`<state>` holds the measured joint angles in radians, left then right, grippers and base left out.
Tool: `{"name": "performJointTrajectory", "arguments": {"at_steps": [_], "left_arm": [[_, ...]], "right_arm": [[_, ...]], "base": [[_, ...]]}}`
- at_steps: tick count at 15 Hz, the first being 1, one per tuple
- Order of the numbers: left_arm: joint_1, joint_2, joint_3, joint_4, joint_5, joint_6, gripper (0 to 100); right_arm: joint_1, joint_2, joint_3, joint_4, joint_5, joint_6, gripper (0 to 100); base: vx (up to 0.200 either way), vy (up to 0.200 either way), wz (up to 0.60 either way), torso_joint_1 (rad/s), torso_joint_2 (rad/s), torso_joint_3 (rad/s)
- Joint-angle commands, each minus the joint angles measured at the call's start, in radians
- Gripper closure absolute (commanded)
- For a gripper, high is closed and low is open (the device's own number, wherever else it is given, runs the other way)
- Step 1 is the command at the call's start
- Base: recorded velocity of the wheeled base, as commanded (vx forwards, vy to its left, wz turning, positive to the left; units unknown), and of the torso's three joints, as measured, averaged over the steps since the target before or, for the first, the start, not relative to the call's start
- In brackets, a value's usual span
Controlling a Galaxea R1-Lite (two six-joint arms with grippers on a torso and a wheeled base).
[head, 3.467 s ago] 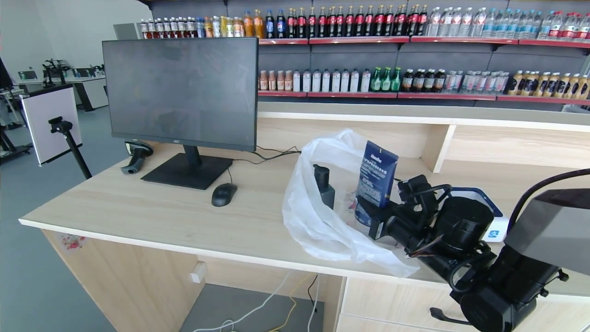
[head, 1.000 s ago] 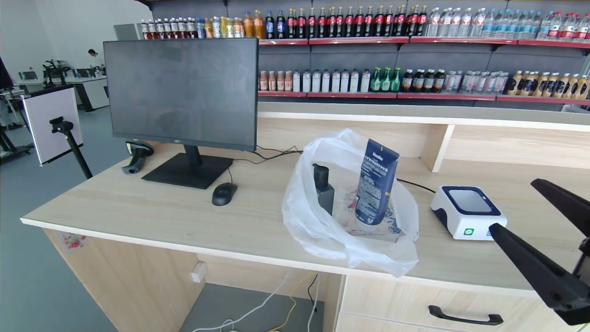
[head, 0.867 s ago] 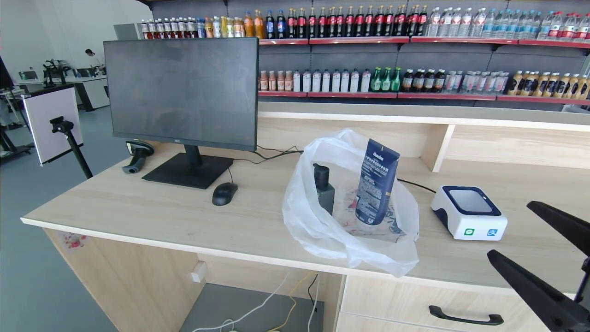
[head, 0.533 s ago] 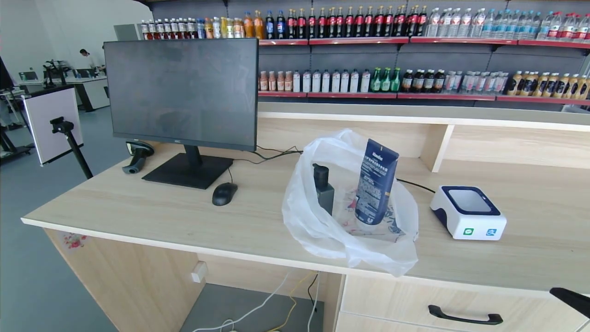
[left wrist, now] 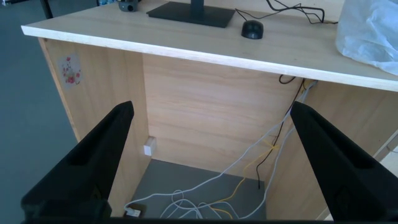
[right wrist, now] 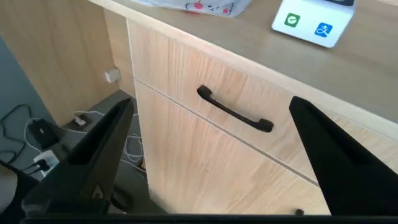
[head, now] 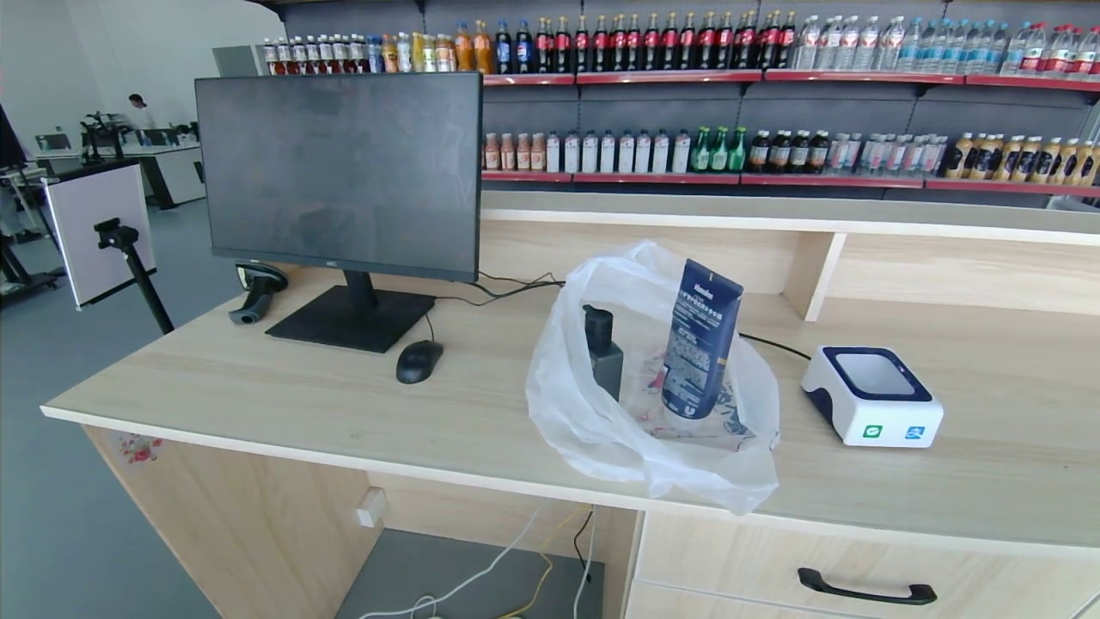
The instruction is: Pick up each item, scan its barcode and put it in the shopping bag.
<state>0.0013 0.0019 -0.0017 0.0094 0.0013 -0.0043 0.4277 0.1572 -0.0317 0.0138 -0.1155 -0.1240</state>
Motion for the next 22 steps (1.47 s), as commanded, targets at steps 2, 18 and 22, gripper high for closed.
{"name": "performJointTrajectory", "arguments": {"at_steps": [2, 18, 22], "left_arm": [[0.0, 0.0, 0.0, 0.0, 0.0, 0.0, 0], [0.0, 0.0, 0.0, 0.0, 0.0, 0.0, 0], [0.0, 0.0, 0.0, 0.0, 0.0, 0.0, 0]], "right_arm": [[-0.208, -0.021, -0.005, 0.002, -0.026, 0.0, 0], [-0.489, -0.074, 0.032, -0.02, 0.142, 0.017, 0], [-0.425, -0.157, 0.032, -0.017, 0.142, 0.067, 0]], "base": [[0.0, 0.0, 0.0, 0.0, 0.0, 0.0], [0.0, 0.0, 0.0, 0.0, 0.0, 0.0], [0.0, 0.0, 0.0, 0.0, 0.0, 0.0]]}}
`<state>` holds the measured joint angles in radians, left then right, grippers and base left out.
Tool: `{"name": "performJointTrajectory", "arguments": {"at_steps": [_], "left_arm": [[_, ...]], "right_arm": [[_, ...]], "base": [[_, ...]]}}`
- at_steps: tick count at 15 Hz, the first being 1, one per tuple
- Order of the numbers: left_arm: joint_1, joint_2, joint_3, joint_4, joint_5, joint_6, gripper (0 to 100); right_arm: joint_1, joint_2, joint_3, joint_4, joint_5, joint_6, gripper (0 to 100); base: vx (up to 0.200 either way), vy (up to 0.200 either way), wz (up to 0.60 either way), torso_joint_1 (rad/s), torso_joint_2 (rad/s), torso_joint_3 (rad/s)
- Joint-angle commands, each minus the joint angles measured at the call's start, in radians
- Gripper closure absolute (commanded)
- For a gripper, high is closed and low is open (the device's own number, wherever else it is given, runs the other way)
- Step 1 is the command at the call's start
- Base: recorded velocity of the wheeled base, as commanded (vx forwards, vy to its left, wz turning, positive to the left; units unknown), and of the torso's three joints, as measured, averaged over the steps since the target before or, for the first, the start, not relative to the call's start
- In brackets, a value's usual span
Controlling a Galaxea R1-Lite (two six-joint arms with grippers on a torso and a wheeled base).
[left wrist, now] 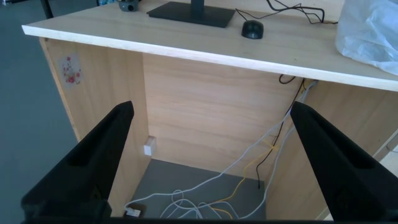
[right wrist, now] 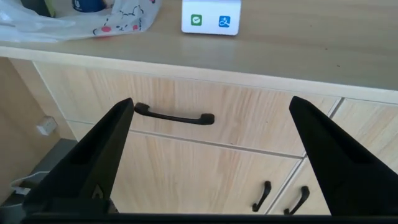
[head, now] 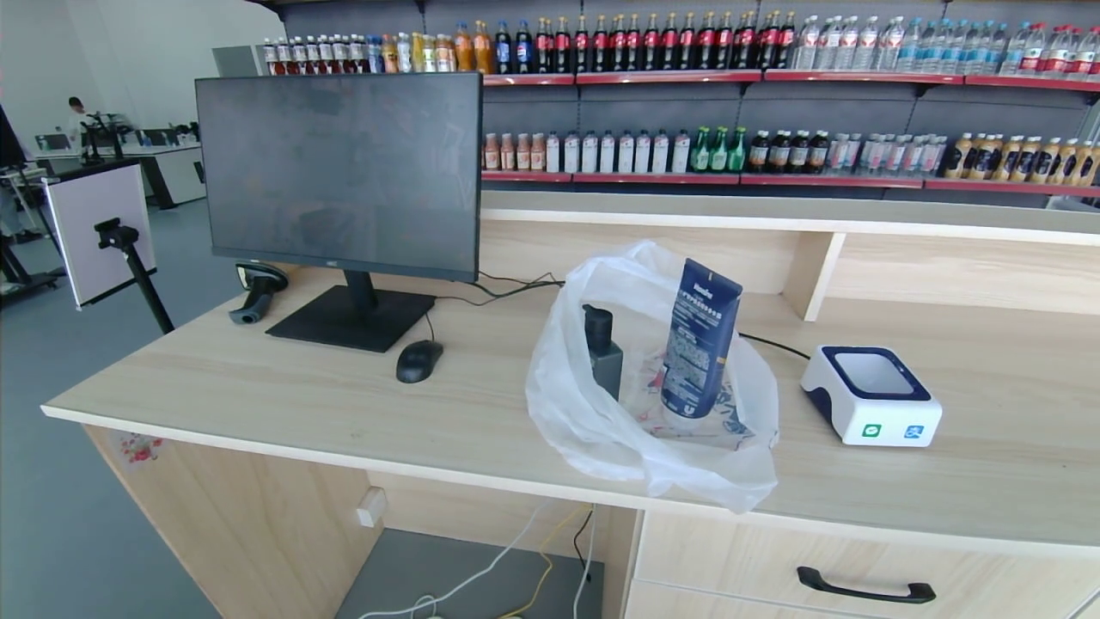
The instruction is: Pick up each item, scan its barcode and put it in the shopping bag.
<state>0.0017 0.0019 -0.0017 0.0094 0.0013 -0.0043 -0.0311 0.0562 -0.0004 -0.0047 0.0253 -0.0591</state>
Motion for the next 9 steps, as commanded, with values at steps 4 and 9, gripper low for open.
{"name": "performJointTrajectory", "arguments": {"at_steps": [4, 9], "left_arm": [[-0.002, 0.0, 0.0, 0.0, -0.004, 0.049, 0], [-0.002, 0.0, 0.0, 0.001, -0.004, 0.043, 0]], "right_arm": [[0.034, -0.056, 0.0, 0.005, 0.001, 0.024, 0], [0.034, -0.056, 0.0, 0.005, 0.001, 0.024, 0]], "base": [[0.0, 0.0, 0.0, 0.0, 0.0, 0.0], [0.0, 0.0, 0.0, 0.0, 0.0, 0.0]]}}
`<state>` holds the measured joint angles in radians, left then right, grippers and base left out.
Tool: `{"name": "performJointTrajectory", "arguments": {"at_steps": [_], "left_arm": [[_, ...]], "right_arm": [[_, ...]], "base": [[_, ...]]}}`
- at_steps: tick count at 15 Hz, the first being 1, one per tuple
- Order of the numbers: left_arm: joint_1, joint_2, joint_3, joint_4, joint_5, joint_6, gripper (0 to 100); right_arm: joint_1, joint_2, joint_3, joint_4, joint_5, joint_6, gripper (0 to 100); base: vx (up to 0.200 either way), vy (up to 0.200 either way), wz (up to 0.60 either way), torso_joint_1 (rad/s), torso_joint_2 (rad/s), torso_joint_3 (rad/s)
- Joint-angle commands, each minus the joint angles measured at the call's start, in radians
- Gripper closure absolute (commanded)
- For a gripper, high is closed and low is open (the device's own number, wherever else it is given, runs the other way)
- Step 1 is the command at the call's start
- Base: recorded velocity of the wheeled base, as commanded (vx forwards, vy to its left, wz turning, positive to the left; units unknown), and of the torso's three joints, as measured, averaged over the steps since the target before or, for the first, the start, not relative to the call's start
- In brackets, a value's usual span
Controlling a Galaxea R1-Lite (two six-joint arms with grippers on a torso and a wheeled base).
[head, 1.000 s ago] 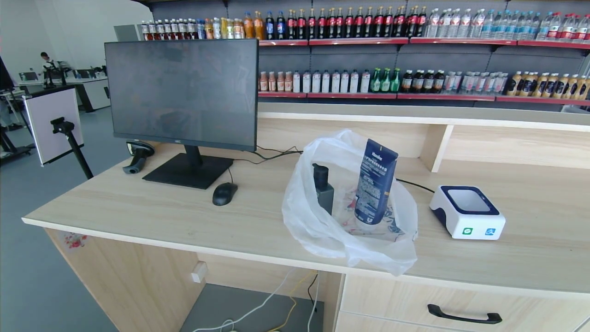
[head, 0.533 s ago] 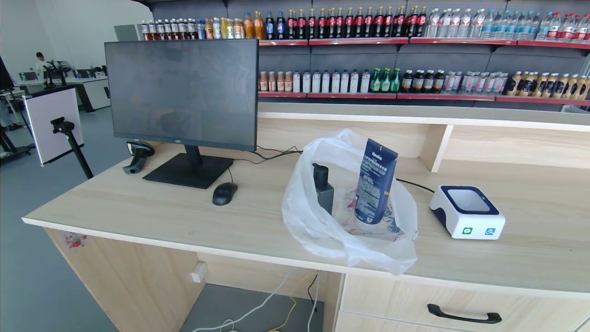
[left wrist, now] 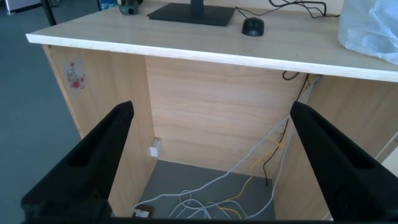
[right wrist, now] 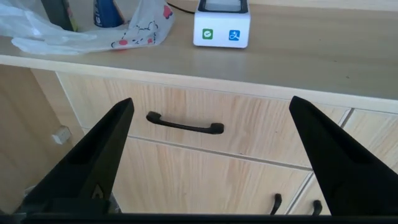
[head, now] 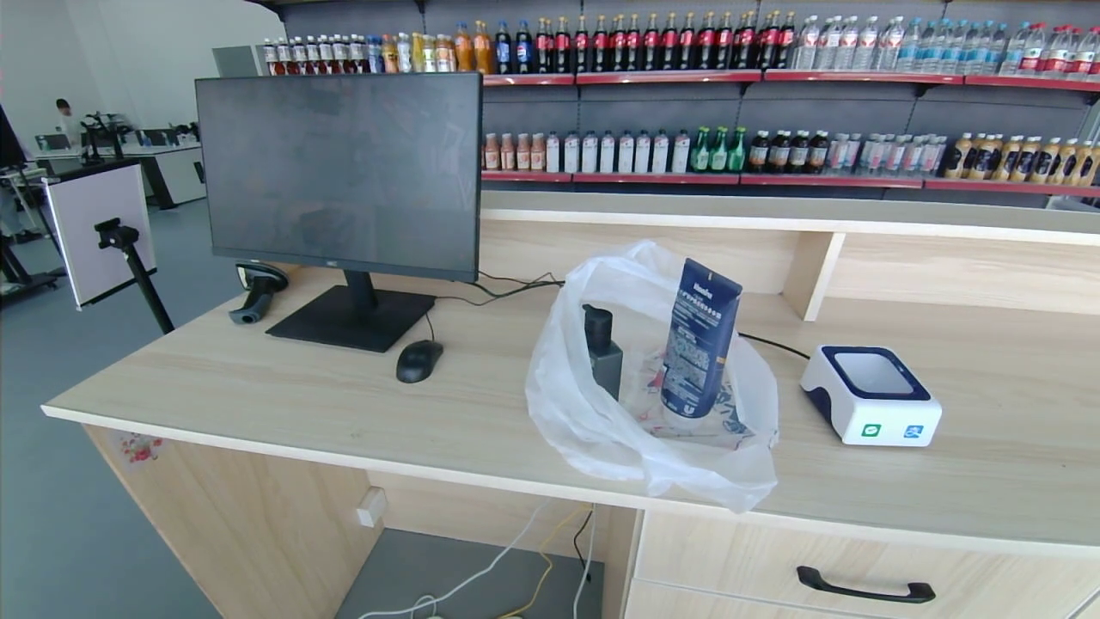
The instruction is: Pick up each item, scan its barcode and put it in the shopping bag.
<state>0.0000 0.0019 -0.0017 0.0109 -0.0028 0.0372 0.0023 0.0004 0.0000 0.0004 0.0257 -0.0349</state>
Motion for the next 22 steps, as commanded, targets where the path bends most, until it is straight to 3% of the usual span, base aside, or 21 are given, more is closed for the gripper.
{"name": "performJointTrajectory", "arguments": {"at_steps": [1, 9, 12, 22], "left_arm": [[0.0, 0.0, 0.0, 0.0, 0.0, -0.022, 0], [0.0, 0.0, 0.0, -0.002, 0.001, -0.03, 0], [0.002, 0.0, 0.0, 0.0, 0.001, -0.03, 0], [0.002, 0.0, 0.0, 0.0, 0.003, -0.033, 0]], "right_arm": [[0.001, 0.0, 0.0, 0.0, 0.0, 0.006, 0], [0.001, 0.0, 0.0, 0.0, 0.0, 0.004, 0], [0.001, 0.0, 0.0, 0.0, 0.0, 0.006, 0], [0.001, 0.0, 0.0, 0.0, 0.0, 0.003, 0]], "base": [[0.0, 0.0, 0.0, 0.0, 0.0, 0.0], [0.0, 0.0, -0.6, 0.005, 0.0, 0.006], [0.0, 0.0, 0.0, 0.0, 0.0, 0.0], [0.0, -0.2, 0.0, 0.004, 0.0, 0.004]]}}
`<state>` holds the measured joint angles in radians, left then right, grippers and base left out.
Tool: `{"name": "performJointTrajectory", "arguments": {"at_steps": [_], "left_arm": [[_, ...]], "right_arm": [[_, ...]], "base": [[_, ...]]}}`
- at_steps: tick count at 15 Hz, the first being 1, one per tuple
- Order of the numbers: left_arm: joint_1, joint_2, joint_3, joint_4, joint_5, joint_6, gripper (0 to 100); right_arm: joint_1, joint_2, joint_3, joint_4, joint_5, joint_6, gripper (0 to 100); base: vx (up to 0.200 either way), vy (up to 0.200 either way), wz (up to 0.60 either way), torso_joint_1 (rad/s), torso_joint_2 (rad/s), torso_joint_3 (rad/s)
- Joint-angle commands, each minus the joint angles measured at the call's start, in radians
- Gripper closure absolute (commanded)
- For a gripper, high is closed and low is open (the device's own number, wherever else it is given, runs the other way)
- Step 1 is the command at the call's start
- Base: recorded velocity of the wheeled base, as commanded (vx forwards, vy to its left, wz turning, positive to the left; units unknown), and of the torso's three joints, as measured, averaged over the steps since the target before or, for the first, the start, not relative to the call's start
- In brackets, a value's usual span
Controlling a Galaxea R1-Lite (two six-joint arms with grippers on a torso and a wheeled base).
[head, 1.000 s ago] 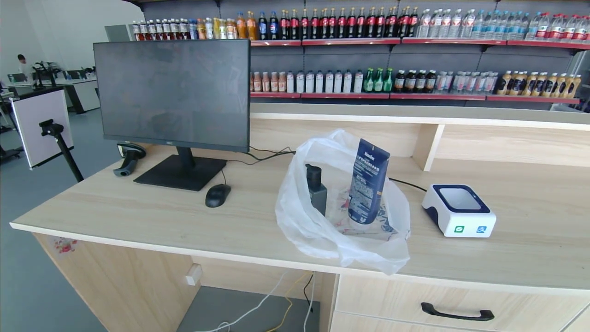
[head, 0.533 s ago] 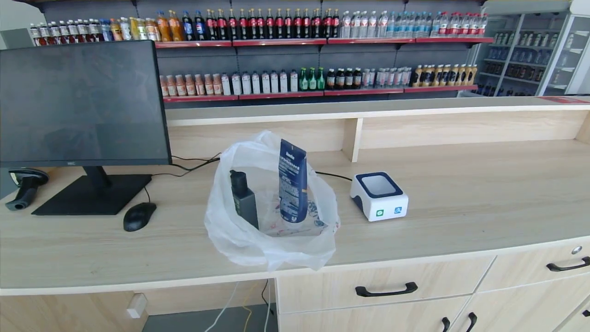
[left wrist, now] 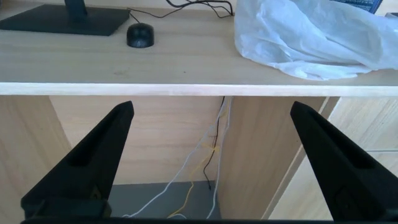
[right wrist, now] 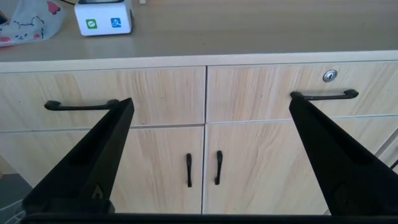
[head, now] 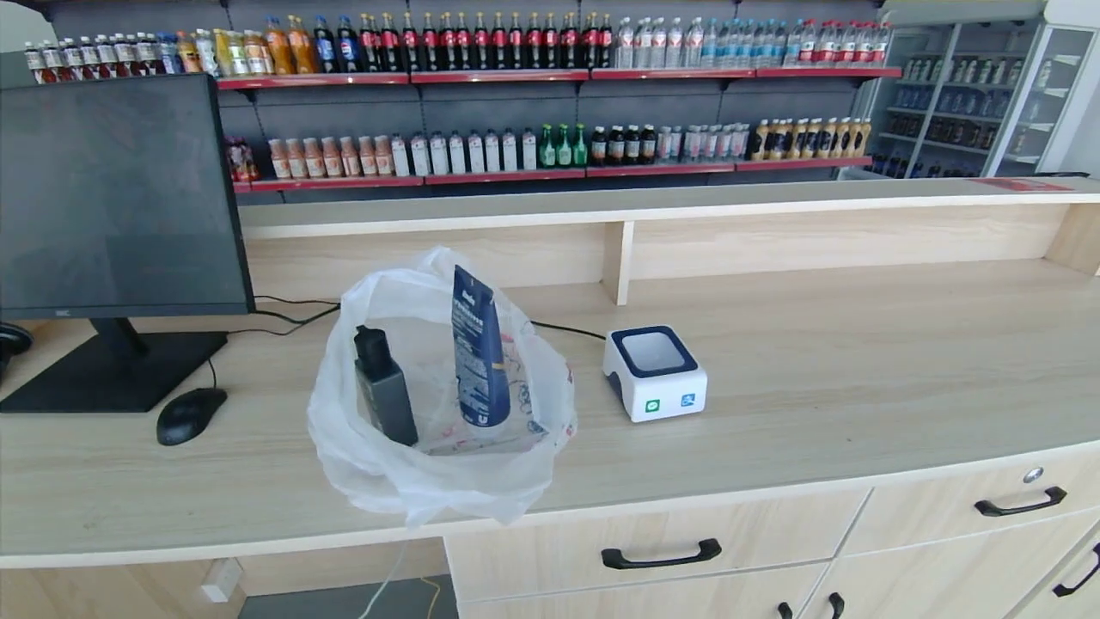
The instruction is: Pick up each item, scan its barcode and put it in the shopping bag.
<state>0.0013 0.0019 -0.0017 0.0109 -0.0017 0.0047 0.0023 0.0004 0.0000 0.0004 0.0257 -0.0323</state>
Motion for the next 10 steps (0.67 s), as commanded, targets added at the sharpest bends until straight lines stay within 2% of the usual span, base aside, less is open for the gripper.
{"name": "performJointTrajectory", "arguments": {"at_steps": [1, 5, 8, 10], "left_arm": [[0.0, 0.0, 0.0, 0.0, 0.002, 0.0, 0], [0.0, 0.0, 0.0, 0.0, 0.002, 0.0, 0], [0.0, 0.0, 0.0, 0.0, 0.002, 0.0, 0], [0.0, 0.0, 0.0, 0.0, 0.0, 0.0, 0]], "right_arm": [[0.001, 0.0, 0.0, 0.0, 0.0, 0.0, 0], [0.001, 0.0, 0.0, -0.002, 0.0, -0.031, 0], [0.001, 0.0, 0.0, -0.002, 0.0, -0.031, 0], [0.001, 0.0, 0.0, -0.002, 0.0, -0.031, 0]], "base": [[0.0, -0.2, 0.0, 0.007, 0.01, 0.007], [0.0, -0.2, 0.0, 0.005, 0.0, -0.001], [0.0, -0.2, 0.6, 0.002, 0.01, 0.004], [0.0, 0.0, 0.0, 0.0, 0.0, 0.0]]}}
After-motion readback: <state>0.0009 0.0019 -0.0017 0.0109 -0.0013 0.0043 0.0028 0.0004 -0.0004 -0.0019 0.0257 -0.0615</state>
